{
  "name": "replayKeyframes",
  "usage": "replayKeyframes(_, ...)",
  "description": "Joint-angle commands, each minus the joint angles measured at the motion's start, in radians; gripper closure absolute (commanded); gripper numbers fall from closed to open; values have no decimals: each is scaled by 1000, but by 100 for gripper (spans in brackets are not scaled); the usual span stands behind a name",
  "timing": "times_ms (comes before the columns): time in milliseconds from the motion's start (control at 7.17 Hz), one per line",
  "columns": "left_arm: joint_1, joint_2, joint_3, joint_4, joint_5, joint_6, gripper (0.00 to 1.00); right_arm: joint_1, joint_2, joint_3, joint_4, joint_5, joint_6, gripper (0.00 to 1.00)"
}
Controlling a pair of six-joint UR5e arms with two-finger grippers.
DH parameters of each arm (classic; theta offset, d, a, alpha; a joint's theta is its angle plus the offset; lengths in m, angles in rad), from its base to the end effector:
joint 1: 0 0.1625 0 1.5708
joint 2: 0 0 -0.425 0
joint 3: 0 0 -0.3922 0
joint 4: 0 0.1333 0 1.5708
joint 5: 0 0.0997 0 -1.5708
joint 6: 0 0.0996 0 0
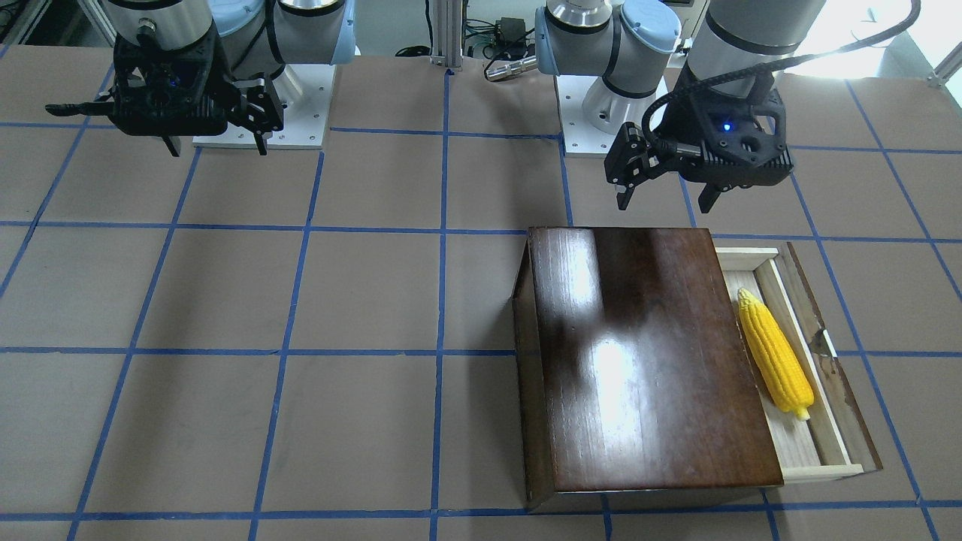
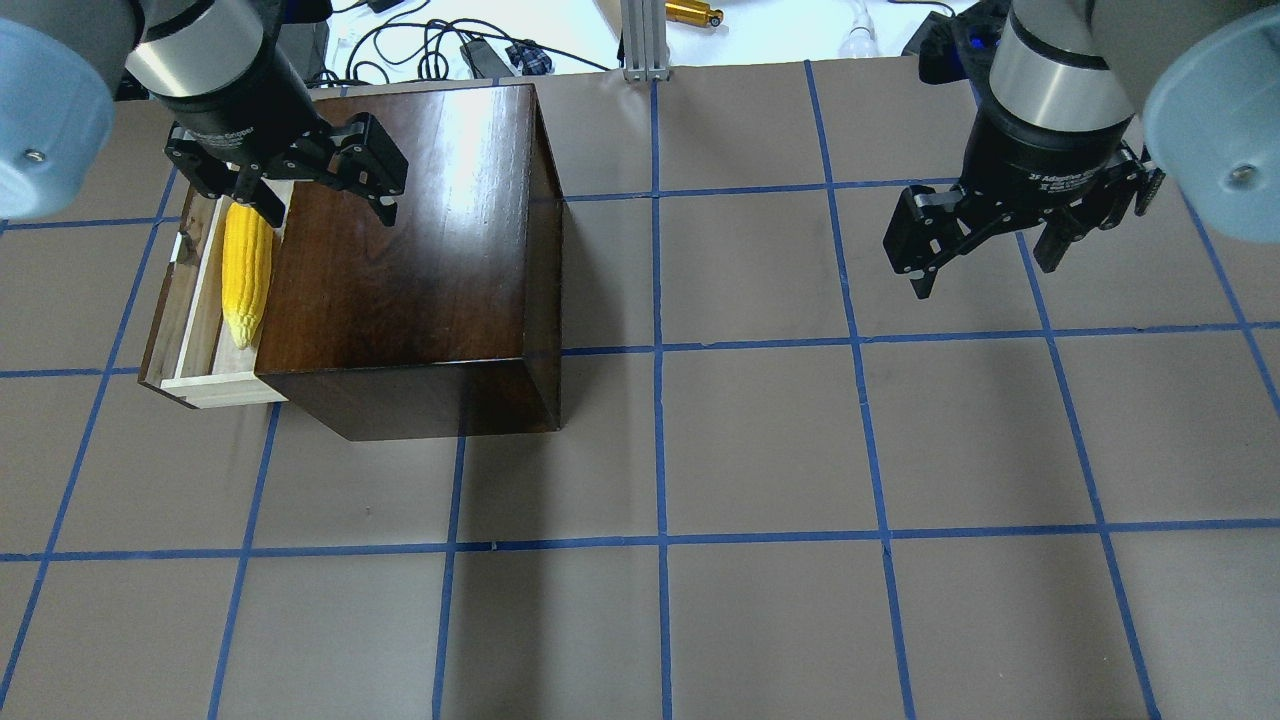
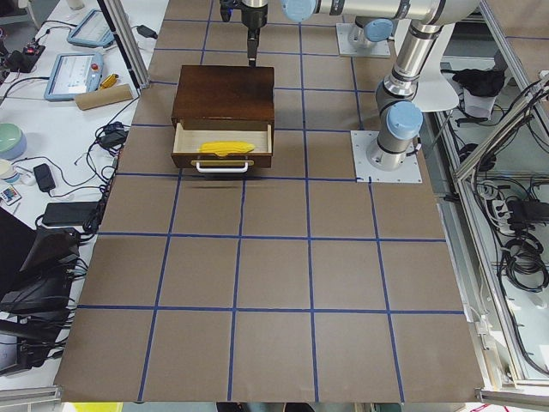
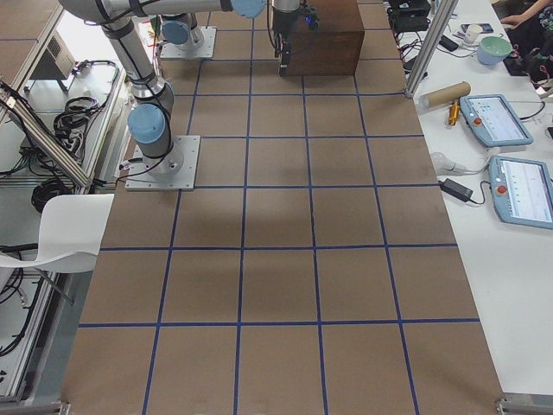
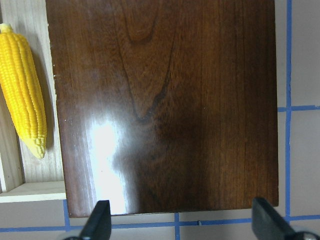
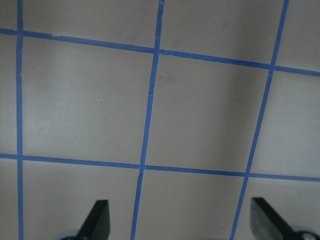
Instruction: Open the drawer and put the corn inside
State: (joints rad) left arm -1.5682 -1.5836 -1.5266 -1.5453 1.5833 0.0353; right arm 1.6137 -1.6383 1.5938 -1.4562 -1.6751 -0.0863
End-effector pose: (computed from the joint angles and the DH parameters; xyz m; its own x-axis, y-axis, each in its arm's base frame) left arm -0.1308 -0.5030 0.5060 -0.9994 0.0319 -0.0145 0.0327 0.9979 -0.0564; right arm 0.1424 -0.4500 0.4982 -0.9860 -0.1357 0.0974 -0.1282 0.9886 0.0787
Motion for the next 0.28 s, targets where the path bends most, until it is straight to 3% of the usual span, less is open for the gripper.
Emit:
replayKeyframes(0,4,11,-1,-16,3,1,0,0,0,0,-1,0,0,0)
replayKeyframes(140,4,8,0,-15,1,2,0,0,0,0,0,0,0,0)
